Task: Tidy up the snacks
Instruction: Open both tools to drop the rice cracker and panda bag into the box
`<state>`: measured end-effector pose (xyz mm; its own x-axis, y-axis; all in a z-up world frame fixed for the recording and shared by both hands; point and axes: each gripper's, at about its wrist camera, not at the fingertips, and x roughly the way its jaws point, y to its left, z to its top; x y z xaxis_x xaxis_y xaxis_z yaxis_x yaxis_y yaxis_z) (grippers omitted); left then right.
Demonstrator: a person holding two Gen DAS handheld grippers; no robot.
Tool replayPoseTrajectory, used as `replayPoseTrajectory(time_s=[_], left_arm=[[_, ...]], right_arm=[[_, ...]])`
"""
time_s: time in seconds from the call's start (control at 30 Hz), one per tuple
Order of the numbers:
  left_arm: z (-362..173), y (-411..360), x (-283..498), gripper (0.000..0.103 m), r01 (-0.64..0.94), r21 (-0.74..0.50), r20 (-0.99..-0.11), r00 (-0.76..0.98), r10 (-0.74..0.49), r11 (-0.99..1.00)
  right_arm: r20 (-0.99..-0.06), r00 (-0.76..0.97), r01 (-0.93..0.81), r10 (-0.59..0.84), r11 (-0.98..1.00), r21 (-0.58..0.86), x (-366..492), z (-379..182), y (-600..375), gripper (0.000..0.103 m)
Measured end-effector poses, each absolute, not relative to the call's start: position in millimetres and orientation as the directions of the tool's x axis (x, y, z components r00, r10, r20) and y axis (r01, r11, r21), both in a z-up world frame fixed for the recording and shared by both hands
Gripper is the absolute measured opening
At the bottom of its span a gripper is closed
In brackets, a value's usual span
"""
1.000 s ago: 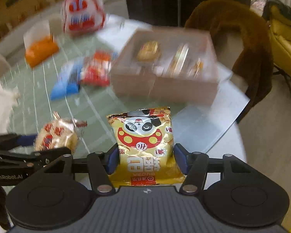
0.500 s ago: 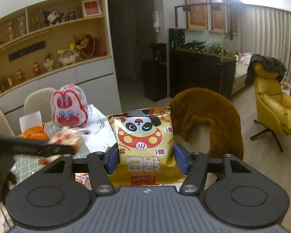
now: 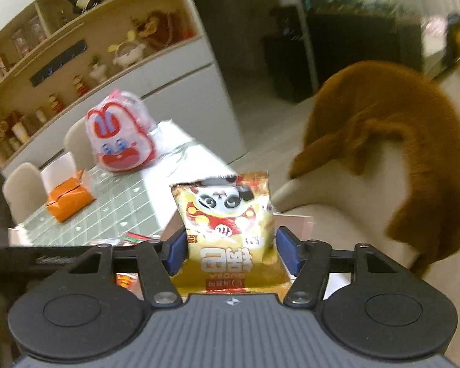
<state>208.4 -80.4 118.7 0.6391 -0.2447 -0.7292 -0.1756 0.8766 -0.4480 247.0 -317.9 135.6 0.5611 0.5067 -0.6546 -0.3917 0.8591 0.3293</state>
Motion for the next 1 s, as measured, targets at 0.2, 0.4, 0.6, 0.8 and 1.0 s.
replayPoseTrajectory(time_s=[0.2, 0.4, 0.6, 0.8, 1.0], left_arm=[[124, -27, 170, 0.076, -0.303, -0.353, -0.753, 0.654, -0.076, 0.885], [132, 16, 168, 0.075, -0.291, -0.322, -0.799, 0.595, -0.093, 0.901], [116, 21, 175, 0.074, -0.228, -0.346, -0.8, 0.578, -0.16, 0.91], [91, -4, 210, 0.057, -0.103, -0.353, -0.797, 0.553, -0.241, 0.93], [54, -23, 264, 0.053, -0.075, -0.285, -0.853, 0.474, -0.217, 0.956]], right_arm=[[-0.695, 0.501, -0.292, 0.516, 0.857, 0.425, 263, 122, -306, 0.064], [-0.763, 0.51, -0.299, 0.397, 0.914, 0.276, 242, 153, -274, 0.064], [-0.751, 0.566, -0.312, 0.341, 0.931, 0.188, 207, 191, -245, 0.068], [-0.794, 0.545, -0.322, 0.271, 0.941, 0.1, 175, 175, -224, 0.068], [-0.835, 0.501, -0.292, 0.228, 0.953, 0.085, 154, 139, -225, 0.068]])
